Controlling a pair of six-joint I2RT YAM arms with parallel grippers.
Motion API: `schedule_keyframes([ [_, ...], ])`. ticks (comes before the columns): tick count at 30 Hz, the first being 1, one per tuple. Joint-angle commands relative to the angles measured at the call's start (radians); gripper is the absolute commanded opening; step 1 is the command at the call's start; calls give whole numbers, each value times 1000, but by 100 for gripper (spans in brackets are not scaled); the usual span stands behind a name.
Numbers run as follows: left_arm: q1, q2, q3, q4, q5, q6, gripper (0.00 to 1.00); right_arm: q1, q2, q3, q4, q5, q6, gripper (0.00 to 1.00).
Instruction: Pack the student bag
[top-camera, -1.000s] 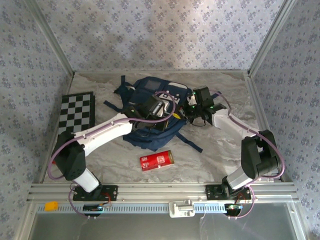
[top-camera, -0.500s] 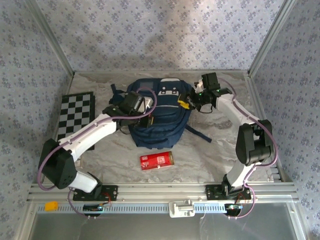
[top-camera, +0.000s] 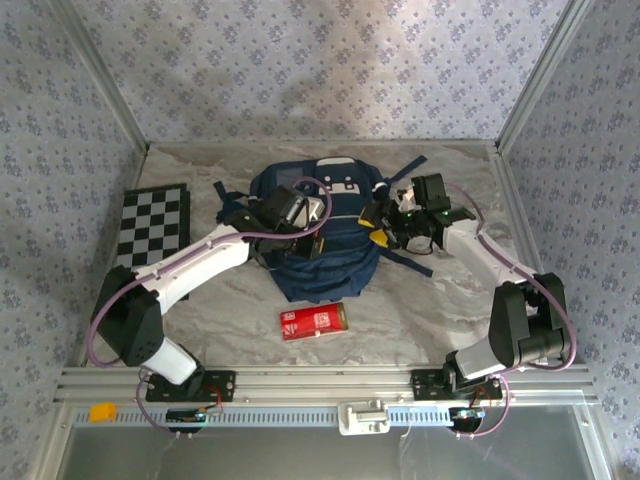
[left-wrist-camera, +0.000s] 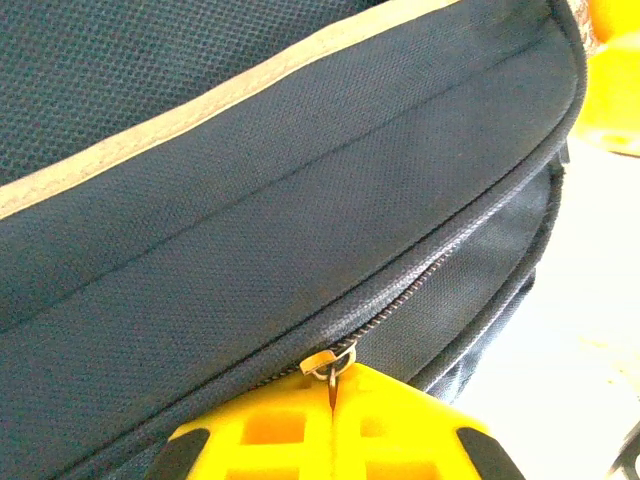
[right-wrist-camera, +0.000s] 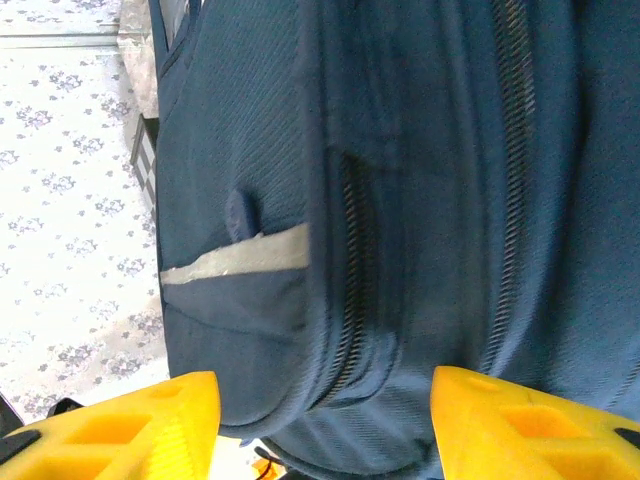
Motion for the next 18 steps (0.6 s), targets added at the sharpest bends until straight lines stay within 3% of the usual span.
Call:
schedule_keyframes([
  [1, -17, 21, 52, 45, 44, -4, 0, 15, -33, -18, 88, 19, 72, 56],
  [7, -27, 25, 66, 46, 47, -1, 0, 21, -6, -4, 128, 35, 98, 48],
  [18, -27, 31, 82, 29, 37, 11, 0, 3, 11, 20, 105, 45, 70, 23],
])
